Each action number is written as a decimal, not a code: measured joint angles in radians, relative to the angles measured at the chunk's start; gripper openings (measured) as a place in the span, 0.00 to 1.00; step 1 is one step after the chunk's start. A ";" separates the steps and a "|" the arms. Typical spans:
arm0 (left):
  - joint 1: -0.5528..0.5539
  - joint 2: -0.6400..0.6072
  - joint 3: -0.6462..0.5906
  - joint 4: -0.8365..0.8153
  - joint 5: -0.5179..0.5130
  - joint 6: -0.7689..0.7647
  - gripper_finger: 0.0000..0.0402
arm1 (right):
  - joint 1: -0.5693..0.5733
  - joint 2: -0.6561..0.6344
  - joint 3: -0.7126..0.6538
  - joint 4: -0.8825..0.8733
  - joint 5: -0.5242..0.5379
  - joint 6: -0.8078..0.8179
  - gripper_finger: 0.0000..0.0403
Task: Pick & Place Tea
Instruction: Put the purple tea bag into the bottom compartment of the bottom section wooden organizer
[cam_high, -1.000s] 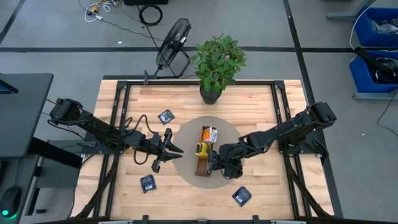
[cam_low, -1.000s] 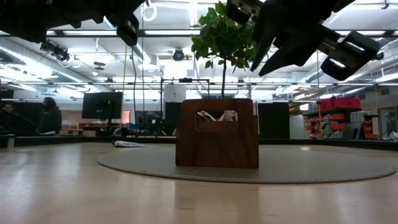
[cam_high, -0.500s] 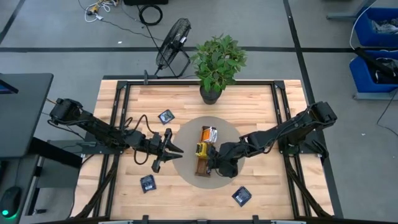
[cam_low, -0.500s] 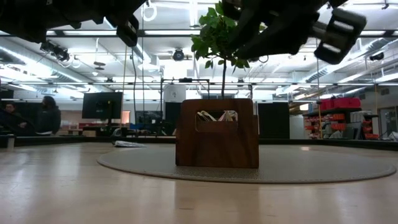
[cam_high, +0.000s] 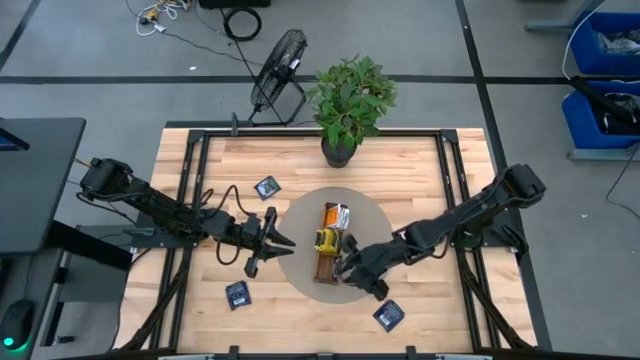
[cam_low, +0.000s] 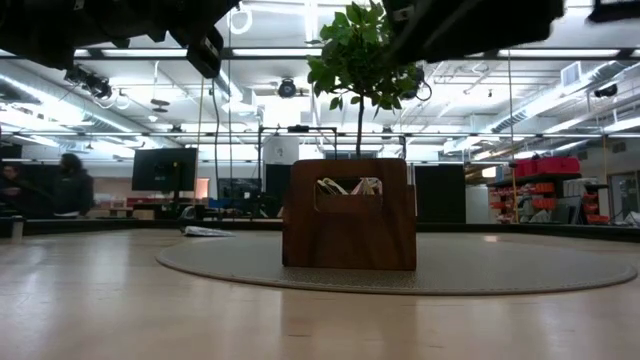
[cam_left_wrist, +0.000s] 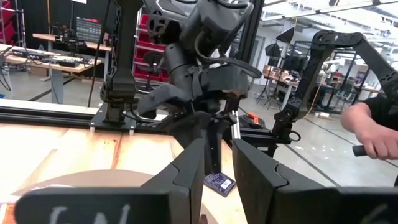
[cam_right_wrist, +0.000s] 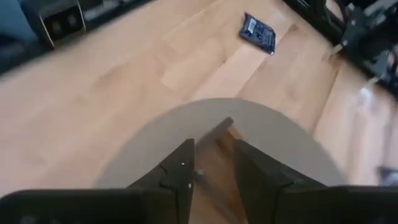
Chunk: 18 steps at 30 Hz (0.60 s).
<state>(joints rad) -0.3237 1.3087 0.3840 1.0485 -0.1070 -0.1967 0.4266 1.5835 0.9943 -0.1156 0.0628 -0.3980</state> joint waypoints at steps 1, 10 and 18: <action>0.000 0.000 0.000 0.000 0.000 0.000 0.22 | 0.005 -0.001 0.000 -0.004 0.000 0.048 0.29; 0.000 0.000 0.000 -0.019 0.000 -0.020 0.22 | 0.043 -0.014 0.000 -0.104 -0.044 0.542 0.29; 0.000 0.000 0.000 -0.023 -0.001 -0.027 0.22 | 0.087 -0.014 0.000 -0.162 -0.184 0.913 0.29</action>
<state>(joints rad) -0.3237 1.3087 0.3840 1.0256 -0.1079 -0.2241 0.5132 1.5700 0.9947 -0.2781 -0.1214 0.5155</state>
